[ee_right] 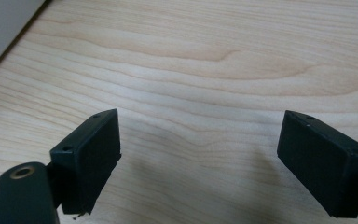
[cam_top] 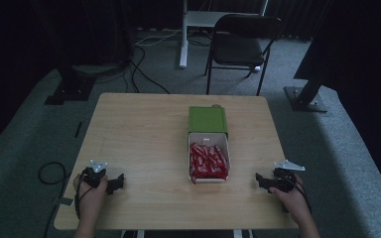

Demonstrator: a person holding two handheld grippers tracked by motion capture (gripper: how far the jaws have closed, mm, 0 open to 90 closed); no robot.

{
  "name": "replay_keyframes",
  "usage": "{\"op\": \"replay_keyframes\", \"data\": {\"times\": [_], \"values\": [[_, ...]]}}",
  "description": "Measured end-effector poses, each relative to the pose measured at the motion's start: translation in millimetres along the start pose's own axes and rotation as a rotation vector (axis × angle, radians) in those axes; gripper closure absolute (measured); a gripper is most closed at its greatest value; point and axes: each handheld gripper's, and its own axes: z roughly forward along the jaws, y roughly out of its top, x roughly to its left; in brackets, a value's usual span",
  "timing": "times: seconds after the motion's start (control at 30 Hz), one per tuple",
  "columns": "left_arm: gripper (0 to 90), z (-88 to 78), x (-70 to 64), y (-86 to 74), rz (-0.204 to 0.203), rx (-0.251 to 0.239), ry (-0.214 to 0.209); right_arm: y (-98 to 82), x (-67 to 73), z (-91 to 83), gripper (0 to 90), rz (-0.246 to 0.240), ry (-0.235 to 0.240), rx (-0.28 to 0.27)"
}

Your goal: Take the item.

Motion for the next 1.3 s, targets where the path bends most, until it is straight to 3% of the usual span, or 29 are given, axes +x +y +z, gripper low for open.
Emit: {"op": "replay_keyframes", "data": {"times": [0.33,0.7,1.3], "values": [[3.3,-0.1,-0.1,0.1,0.001,0.002,0.000,17.3,7.3,-12.1,12.8,-0.004,-0.006,-0.028],[2.8,0.2,-0.5,0.3,-0.001,0.003,0.002,51.1,21.3,-31.5,12.7,-0.034,0.004,-0.091],[2.8,0.3,-0.8,0.3,-0.003,0.002,0.004,92.8,58.3,-40.4,12.7,-0.126,0.091,-0.148]]}}
